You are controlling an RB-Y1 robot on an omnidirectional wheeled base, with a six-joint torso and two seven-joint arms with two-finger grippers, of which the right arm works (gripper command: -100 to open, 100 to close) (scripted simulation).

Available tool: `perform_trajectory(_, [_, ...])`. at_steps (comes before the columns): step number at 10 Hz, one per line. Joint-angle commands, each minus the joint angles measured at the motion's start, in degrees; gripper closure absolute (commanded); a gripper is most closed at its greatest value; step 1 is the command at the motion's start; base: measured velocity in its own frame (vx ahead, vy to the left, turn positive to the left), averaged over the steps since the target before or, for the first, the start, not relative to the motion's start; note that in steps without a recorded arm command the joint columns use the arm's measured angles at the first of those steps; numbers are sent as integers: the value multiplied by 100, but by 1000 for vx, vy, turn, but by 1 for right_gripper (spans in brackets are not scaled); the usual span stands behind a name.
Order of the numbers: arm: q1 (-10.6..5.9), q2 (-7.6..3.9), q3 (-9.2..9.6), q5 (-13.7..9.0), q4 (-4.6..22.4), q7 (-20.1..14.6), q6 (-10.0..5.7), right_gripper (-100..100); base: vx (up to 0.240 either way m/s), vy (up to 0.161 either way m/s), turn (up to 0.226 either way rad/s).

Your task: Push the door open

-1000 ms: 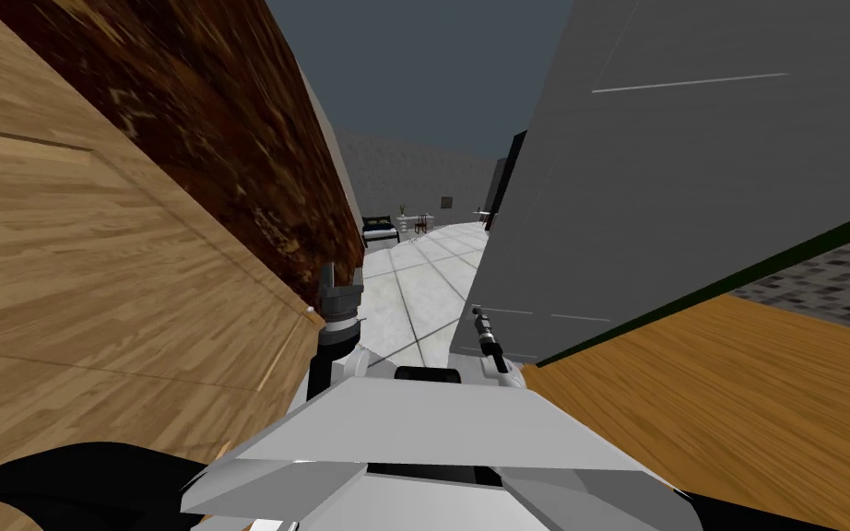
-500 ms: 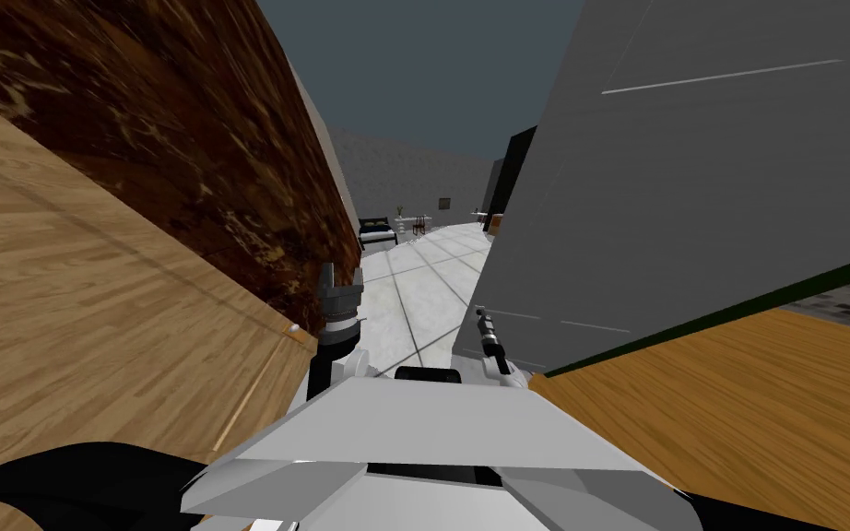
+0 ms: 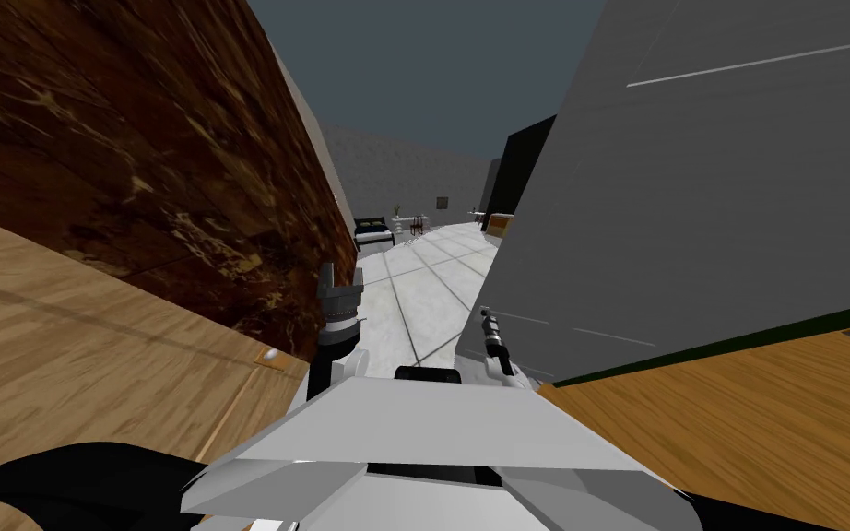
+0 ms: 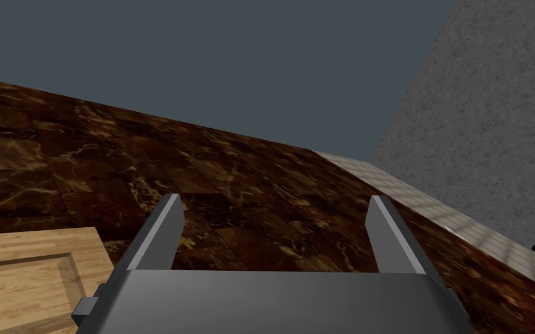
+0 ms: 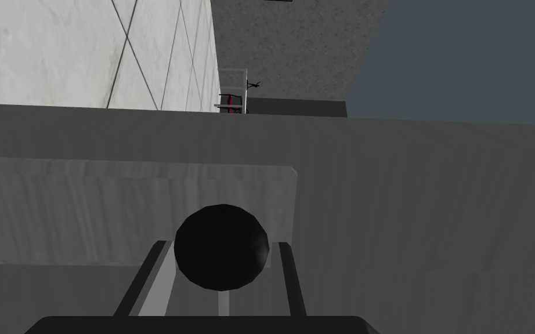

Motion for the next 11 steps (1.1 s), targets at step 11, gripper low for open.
perform_trajectory(11, [73,-77,-584,-317,-31,225,44,100,188,36,-47])
